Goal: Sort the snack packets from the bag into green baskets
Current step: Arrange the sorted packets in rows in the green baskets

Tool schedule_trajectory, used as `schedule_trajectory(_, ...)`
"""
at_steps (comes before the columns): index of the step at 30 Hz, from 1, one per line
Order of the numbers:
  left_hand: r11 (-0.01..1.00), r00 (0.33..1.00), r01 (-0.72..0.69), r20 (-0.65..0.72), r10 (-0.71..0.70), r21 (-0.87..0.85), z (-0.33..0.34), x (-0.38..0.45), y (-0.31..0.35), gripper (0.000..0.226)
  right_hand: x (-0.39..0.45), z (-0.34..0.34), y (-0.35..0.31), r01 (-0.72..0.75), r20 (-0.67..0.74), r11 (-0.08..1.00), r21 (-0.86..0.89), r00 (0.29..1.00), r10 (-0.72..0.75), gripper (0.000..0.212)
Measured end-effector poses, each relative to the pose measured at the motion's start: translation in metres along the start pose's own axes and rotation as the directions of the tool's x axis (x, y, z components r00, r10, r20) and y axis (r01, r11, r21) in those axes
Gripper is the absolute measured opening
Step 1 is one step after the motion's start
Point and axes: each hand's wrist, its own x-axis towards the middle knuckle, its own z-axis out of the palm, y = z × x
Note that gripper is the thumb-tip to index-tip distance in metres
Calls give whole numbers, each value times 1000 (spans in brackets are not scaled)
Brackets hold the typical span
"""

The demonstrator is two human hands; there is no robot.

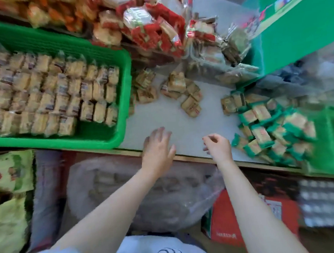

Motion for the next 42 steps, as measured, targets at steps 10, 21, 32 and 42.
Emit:
schedule_trajectory(10, 838, 847, 528, -150, -510, 134, 76, 44, 12, 54, 114, 17, -31, 359, 76, 929, -93, 933, -353, 54)
schedule_trajectory(21, 751, 769, 639, -162, -619, 167, 75, 52, 20, 56, 158, -25, -6, 316, -214, 805, -502, 856, -470, 56)
schedule_trajectory(32, 735, 754, 657, -147, -640, 167, 71, 52, 22, 56, 134, -2, -8, 379, -69, 890, -254, 911, -407, 42)
schedule_trajectory(42, 737, 754, 657, -139, -642, 157, 71, 53, 22, 58, 95, 36, -40, 587, 275, 797, -138, 796, -539, 47)
